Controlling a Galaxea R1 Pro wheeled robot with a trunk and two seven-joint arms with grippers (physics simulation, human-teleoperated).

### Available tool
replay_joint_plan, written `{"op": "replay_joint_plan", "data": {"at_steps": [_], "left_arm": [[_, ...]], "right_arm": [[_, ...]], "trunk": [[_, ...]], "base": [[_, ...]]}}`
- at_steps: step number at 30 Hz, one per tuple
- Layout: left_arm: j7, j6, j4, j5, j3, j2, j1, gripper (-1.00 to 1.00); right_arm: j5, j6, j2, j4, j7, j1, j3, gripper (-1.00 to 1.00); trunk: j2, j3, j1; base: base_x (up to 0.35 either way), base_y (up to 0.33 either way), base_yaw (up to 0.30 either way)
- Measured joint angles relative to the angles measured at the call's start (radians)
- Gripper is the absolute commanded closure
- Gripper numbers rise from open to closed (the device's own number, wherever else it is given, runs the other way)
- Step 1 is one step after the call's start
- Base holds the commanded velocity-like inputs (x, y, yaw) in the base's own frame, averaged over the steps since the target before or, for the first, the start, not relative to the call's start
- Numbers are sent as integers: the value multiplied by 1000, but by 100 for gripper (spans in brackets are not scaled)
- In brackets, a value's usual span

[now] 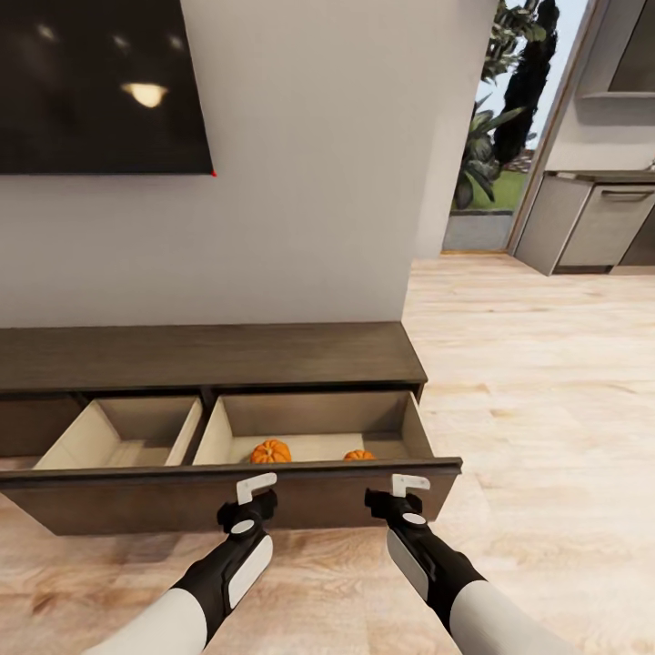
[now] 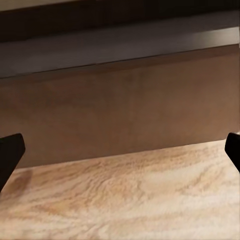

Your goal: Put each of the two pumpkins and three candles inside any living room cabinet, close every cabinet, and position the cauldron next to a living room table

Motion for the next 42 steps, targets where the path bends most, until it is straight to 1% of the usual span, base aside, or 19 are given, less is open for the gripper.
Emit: {"op": "replay_joint_plan", "data": {"at_steps": [23, 24, 27, 28, 32, 35, 40, 42], "left_arm": [[0, 0, 1, 0, -3, 1, 0, -100], [0, 0, 1, -1, -3, 1, 0, -100], [0, 0, 2, -20, -4, 1, 0, -100], [0, -1, 2, -28, -4, 1, 0, -100], [0, -4, 2, -39, -4, 0, 1, -100], [0, -24, 10, -40, -3, 0, 2, -100], [0, -30, 23, -40, -1, 0, 2, -100], [1, -30, 25, -31, 0, 0, 2, -100]], "right_arm": [[0, 0, 0, 0, 0, 0, 0, -100], [0, 0, 0, 0, 0, 0, 0, -100], [0, 0, 0, 0, 0, 0, 0, -100], [0, 0, 0, 0, 0, 0, 0, -100], [0, 0, 0, 0, 0, 0, 0, -100], [0, 0, 0, 0, 0, 0, 0, -100], [0, 0, 0, 0, 0, 0, 0, -100], [0, 0, 0, 0, 0, 0, 0, -100]], "trunk": [[-161, -72, 88], [-161, -76, 89], [-162, -87, 90], [-162, -88, 90], [-162, -88, 90], [-162, -88, 90], [-162, -88, 90], [-162, -88, 90]], "base": [[0, 0, 0], [0, 0, 0], [0, 0, 0], [0, 0, 0], [9, 0, 0], [202, 0, 0], [304, 0, 0], [319, 0, 0]]}}
